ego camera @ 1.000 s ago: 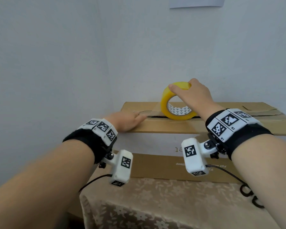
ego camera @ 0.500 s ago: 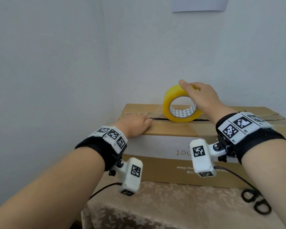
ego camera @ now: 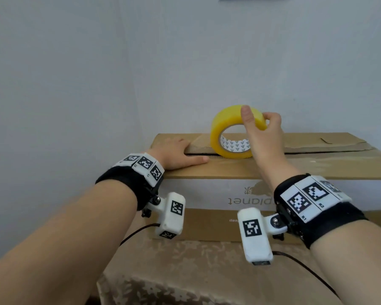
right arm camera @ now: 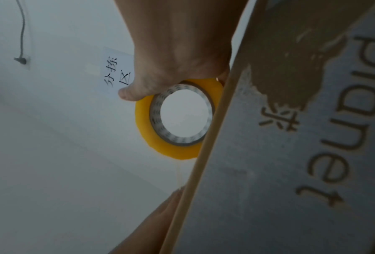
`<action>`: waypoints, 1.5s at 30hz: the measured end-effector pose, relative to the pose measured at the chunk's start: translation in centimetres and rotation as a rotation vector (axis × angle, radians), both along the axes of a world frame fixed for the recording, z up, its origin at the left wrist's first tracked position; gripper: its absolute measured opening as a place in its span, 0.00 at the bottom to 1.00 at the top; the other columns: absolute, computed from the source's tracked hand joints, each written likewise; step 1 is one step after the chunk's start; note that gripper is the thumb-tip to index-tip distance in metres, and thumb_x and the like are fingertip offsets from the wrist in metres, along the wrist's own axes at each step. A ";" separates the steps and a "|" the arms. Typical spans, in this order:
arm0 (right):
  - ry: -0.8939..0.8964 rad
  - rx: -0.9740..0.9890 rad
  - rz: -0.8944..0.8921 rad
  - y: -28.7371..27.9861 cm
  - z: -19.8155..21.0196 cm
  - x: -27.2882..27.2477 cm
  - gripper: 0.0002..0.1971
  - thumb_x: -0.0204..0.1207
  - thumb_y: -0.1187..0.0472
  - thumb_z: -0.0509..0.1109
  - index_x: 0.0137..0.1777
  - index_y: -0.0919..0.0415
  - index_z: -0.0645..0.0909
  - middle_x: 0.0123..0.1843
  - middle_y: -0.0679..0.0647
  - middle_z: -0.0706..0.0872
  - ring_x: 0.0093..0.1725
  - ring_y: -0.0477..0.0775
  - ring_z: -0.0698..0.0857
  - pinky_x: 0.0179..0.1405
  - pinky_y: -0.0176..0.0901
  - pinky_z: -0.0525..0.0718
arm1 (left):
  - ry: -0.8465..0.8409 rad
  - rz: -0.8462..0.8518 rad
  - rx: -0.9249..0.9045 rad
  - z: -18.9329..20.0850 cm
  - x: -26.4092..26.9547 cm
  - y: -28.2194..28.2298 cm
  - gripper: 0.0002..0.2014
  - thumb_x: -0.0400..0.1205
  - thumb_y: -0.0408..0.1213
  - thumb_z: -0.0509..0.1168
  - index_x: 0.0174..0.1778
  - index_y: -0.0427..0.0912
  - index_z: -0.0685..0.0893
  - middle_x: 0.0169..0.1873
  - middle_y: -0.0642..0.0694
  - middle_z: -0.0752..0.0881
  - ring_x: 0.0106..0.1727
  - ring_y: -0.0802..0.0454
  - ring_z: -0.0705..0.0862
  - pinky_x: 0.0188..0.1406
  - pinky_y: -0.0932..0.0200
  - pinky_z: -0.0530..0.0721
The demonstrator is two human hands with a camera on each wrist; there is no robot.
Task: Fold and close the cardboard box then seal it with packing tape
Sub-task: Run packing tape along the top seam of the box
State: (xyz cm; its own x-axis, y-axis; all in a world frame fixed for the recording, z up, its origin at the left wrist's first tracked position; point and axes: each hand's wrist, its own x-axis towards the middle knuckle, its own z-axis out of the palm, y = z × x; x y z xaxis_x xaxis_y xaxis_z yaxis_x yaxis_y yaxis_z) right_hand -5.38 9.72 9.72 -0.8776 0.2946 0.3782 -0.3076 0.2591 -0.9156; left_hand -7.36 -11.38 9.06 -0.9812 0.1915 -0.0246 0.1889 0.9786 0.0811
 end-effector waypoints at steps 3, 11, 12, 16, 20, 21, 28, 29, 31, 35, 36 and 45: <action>0.000 0.019 -0.041 -0.5 -0.8 0.7 0.43 0.63 0.20 0.59 0.71 0.49 0.66 0.65 0.52 0.76 0.61 0.52 0.78 0.60 0.47 0.78 | -0.021 -0.025 -0.062 0.6 -0.5 -0.5 0.49 0.67 0.80 0.47 0.76 0.49 0.68 0.72 0.46 0.72 0.73 0.45 0.70 0.74 0.45 0.65; 0.023 0.144 -0.183 -1.6 -0.7 1.6 0.43 0.66 0.20 0.54 0.73 0.50 0.68 0.62 0.52 0.77 0.59 0.54 0.80 0.60 0.57 0.81 | -0.171 -0.029 0.085 3.1 0.4 -1.2 0.26 0.89 0.50 0.42 0.80 0.41 0.65 0.79 0.42 0.65 0.80 0.46 0.63 0.77 0.56 0.55; 0.019 0.152 -0.190 -1.7 -0.6 1.5 0.44 0.65 0.20 0.53 0.73 0.50 0.68 0.62 0.52 0.78 0.59 0.54 0.80 0.59 0.58 0.81 | -0.180 -0.020 0.050 4.0 -0.2 -1.2 0.24 0.89 0.48 0.44 0.78 0.40 0.68 0.78 0.42 0.68 0.78 0.46 0.66 0.76 0.55 0.59; -0.016 0.146 -0.206 -1.5 -0.3 1.2 0.41 0.67 0.21 0.54 0.71 0.51 0.69 0.60 0.52 0.79 0.57 0.54 0.80 0.57 0.55 0.81 | -0.218 -0.017 -0.096 5.5 -2.9 -0.7 0.20 0.87 0.46 0.52 0.72 0.42 0.73 0.70 0.42 0.76 0.68 0.44 0.75 0.69 0.51 0.71; -0.037 0.099 -0.212 -1.0 -0.2 1.1 0.35 0.72 0.26 0.56 0.67 0.52 0.70 0.53 0.47 0.81 0.53 0.51 0.80 0.49 0.47 0.78 | -0.213 -0.008 -0.125 4.5 -5.1 -0.5 0.31 0.84 0.59 0.49 0.77 0.42 0.65 0.75 0.41 0.72 0.73 0.42 0.72 0.74 0.46 0.67; -0.035 0.086 -0.209 -1.1 -0.2 1.1 0.34 0.73 0.27 0.57 0.67 0.52 0.70 0.51 0.45 0.81 0.52 0.50 0.80 0.48 0.45 0.76 | -0.230 -0.003 -0.112 4.0 -5.5 -0.7 0.35 0.82 0.64 0.47 0.80 0.45 0.60 0.78 0.43 0.67 0.77 0.43 0.67 0.77 0.44 0.62; -0.021 0.113 -0.295 -2.7 -1.2 1.5 0.40 0.65 0.20 0.55 0.69 0.48 0.67 0.59 0.49 0.81 0.56 0.53 0.81 0.54 0.53 0.80 | -0.317 -0.017 0.191 2.2 -6.9 -1.0 0.32 0.84 0.61 0.47 0.79 0.45 0.63 0.78 0.44 0.67 0.78 0.43 0.66 0.78 0.42 0.60; -0.020 0.138 -0.318 -2.8 -1.2 1.5 0.41 0.64 0.20 0.54 0.69 0.48 0.67 0.59 0.50 0.80 0.56 0.54 0.81 0.54 0.54 0.80 | -0.338 0.006 0.279 2.0 -6.8 -1.1 0.29 0.84 0.60 0.50 0.74 0.44 0.70 0.72 0.43 0.74 0.71 0.43 0.73 0.74 0.44 0.67; -0.027 0.159 -0.343 -2.9 -1.2 1.5 0.40 0.65 0.20 0.54 0.68 0.48 0.66 0.59 0.51 0.80 0.56 0.55 0.80 0.55 0.55 0.80 | -0.365 0.048 0.478 1.6 -6.9 -1.5 0.20 0.82 0.54 0.55 0.55 0.41 0.79 0.49 0.41 0.83 0.48 0.45 0.81 0.52 0.54 0.77; -0.037 0.161 -0.330 -2.8 -1.0 1.4 0.39 0.68 0.22 0.55 0.68 0.50 0.66 0.61 0.51 0.77 0.56 0.54 0.79 0.53 0.52 0.78 | -0.501 0.068 0.621 2.1 -6.5 -2.2 0.33 0.57 0.54 0.68 0.55 0.39 0.78 0.39 0.42 0.79 0.36 0.47 0.77 0.36 0.56 0.74; -0.036 0.153 -0.323 -2.7 -1.0 1.4 0.38 0.68 0.22 0.55 0.67 0.50 0.67 0.62 0.52 0.77 0.55 0.54 0.79 0.54 0.53 0.78 | -0.550 0.066 0.609 2.2 -6.6 -2.4 0.38 0.53 0.53 0.69 0.58 0.40 0.77 0.41 0.42 0.79 0.38 0.46 0.78 0.37 0.55 0.75; -0.030 0.091 -0.243 -2.3 -0.9 1.1 0.36 0.66 0.22 0.57 0.64 0.49 0.69 0.59 0.54 0.78 0.56 0.56 0.79 0.55 0.52 0.78 | -0.521 0.044 0.395 2.8 -4.2 -2.0 0.36 0.79 0.43 0.68 0.80 0.55 0.57 0.75 0.44 0.64 0.71 0.43 0.69 0.70 0.46 0.73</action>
State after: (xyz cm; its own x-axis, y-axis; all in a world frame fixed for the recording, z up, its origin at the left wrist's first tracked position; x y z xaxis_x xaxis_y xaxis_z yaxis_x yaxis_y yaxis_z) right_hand -4.31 7.46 8.83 -0.7965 0.4638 0.3880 -0.1998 0.4038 -0.8928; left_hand -11.60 -13.39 11.87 -0.8671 0.2433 -0.4348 -0.0117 0.8625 0.5060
